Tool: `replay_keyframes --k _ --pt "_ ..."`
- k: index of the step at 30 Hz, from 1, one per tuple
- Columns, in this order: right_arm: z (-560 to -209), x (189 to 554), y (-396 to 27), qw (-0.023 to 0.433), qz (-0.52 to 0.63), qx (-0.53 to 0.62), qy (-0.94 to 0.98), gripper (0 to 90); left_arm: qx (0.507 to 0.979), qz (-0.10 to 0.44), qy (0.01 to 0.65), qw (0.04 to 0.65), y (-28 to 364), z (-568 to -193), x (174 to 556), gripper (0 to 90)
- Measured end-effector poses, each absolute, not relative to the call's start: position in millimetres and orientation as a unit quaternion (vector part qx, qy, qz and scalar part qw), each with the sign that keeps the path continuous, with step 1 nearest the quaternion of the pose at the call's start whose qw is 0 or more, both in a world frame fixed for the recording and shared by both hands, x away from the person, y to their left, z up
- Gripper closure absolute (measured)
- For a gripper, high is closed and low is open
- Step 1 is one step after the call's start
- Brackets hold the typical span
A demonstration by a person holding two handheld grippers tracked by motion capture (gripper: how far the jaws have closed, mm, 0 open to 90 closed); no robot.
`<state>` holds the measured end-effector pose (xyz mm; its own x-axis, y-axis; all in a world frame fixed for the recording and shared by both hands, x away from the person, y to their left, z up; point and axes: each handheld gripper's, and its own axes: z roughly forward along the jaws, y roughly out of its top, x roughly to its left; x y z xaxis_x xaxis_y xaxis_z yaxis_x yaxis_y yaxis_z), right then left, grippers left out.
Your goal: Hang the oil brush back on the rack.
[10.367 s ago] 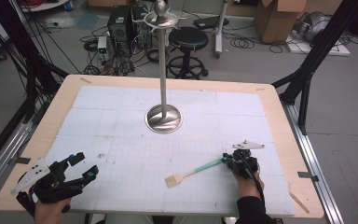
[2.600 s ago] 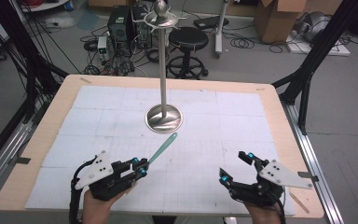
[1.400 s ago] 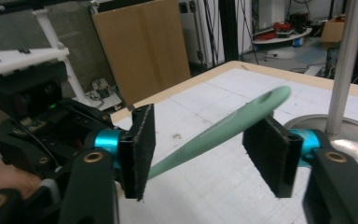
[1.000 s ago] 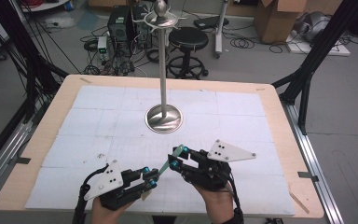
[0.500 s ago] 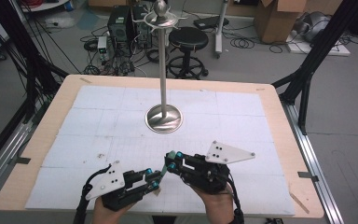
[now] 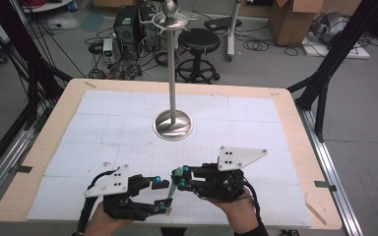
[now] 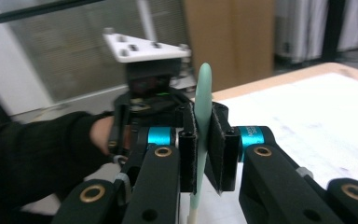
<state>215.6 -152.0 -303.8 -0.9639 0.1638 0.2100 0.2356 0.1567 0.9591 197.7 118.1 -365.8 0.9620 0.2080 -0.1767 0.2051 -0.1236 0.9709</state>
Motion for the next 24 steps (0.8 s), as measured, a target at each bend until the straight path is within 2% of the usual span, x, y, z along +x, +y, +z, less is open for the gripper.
replay_keyframes --k 9,19,22,23,24 --pt "-303.7 216.0 -149.7 0.058 -0.637 -0.085 -0.764 82.6 0.753 -0.026 0.115 0.648 112.9 -367.5 198.0 61.8" --pt "-305.1 216.5 -146.2 0.061 -0.637 -0.074 -0.765 82.5 0.752 -0.027 0.096 0.651 115.7 -366.9 197.1 81.8" --pt "-305.9 216.6 -145.7 0.06 -0.637 -0.077 -0.765 81.8 0.754 -0.022 0.096 0.65 115.2 -367.1 196.4 83.5" --pt "-306.3 216.5 -145.6 0.058 -0.638 -0.079 -0.763 76.9 0.756 -0.018 0.096 0.648 115.2 -367.2 196.6 83.7" --pt "-306.5 215.5 -146.2 0.044 -0.644 -0.089 -0.759 62.4 0.757 -0.014 0.098 0.646 115.3 -367.4 196.7 83.7"
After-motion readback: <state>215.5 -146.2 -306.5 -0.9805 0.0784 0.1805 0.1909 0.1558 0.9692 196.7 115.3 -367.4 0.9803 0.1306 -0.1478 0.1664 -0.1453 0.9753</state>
